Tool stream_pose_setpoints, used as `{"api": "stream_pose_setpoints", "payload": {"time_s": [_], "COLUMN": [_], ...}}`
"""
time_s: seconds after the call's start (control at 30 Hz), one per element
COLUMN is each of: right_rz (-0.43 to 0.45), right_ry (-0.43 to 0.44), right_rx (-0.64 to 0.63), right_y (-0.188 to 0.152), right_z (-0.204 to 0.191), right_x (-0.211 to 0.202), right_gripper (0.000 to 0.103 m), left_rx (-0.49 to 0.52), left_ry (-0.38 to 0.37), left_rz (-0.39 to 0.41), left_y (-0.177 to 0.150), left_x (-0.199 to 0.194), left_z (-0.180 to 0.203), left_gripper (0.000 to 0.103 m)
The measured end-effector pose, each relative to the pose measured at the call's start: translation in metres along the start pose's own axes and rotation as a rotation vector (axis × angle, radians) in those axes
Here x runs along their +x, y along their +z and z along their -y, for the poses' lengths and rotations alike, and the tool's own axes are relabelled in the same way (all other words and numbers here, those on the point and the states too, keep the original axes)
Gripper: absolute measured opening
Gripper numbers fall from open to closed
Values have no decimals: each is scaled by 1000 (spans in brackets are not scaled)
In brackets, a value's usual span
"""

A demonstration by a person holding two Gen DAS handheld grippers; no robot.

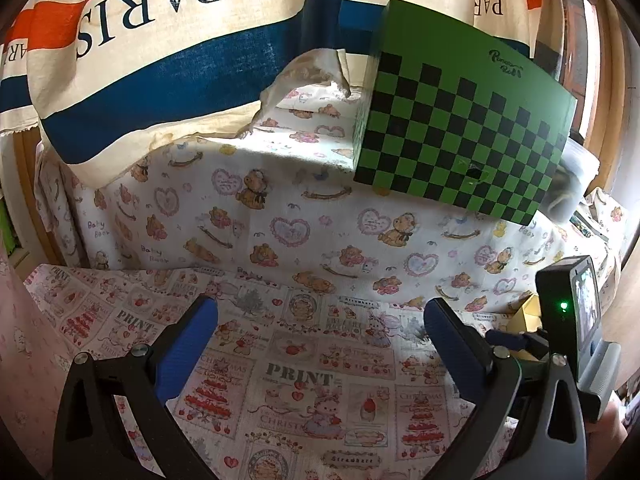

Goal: Organize jewelry
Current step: 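Move the right tool to the silver bangle and grasp its rim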

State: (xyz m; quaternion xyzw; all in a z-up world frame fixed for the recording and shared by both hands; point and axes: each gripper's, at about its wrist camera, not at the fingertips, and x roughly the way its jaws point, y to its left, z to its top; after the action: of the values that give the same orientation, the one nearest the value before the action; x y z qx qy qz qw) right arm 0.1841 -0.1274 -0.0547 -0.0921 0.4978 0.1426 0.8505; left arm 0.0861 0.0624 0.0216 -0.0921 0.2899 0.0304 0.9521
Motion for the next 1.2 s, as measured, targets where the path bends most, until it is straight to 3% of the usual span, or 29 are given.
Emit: {"api": "stream_pose_setpoints", "payload": {"time_s": [0.2, 0.3, 0.37, 0.43, 0.5, 0.57, 0.6, 0.83, 0.93, 1.03, 1.2], "right_rz": [-54, -81, -51, 19, 71, 65, 53, -10, -4, 23, 43], "right_ry": [253, 366, 333, 223, 135, 152, 170, 111, 113, 110, 74], "right_rx": [26, 40, 19, -13, -38, -44, -49, -146, -124, -74, -59], "right_y": [-14, -18, -17, -17, -13, -9, -7, 0, 3, 1, -13], "right_z": [-5, -10, -15, -18, -20, -19, -19, -45, -47, -46, -39], "right_x": [-14, -20, -26, -35, -38, -35, -31, 8, 13, 14, 3], "right_gripper": [58, 58, 57, 58, 68, 83, 84, 84, 84, 69, 69], "left_rx": [-17, -14, -19, -34, -40, -44, -45, -49, -53, -54, -48], "left_ry": [-5, 30, 25, 19, 15, 15, 13, 11, 7, 7, 9], "left_rz": [2, 31, 41, 45, 47, 47, 46, 46, 46, 43, 36], "left_y": [1, 2, 4, 4, 6, 6, 7, 7, 6, 6, 4], "left_x": [-1, -8, -12, -15, -16, -16, -15, -16, -17, -16, -14], "left_z": [-3, -3, -6, -9, -12, -13, -13, -12, -12, -11, -9], "left_gripper": [102, 102, 102, 102, 102, 102, 102, 102, 102, 102, 102]}}
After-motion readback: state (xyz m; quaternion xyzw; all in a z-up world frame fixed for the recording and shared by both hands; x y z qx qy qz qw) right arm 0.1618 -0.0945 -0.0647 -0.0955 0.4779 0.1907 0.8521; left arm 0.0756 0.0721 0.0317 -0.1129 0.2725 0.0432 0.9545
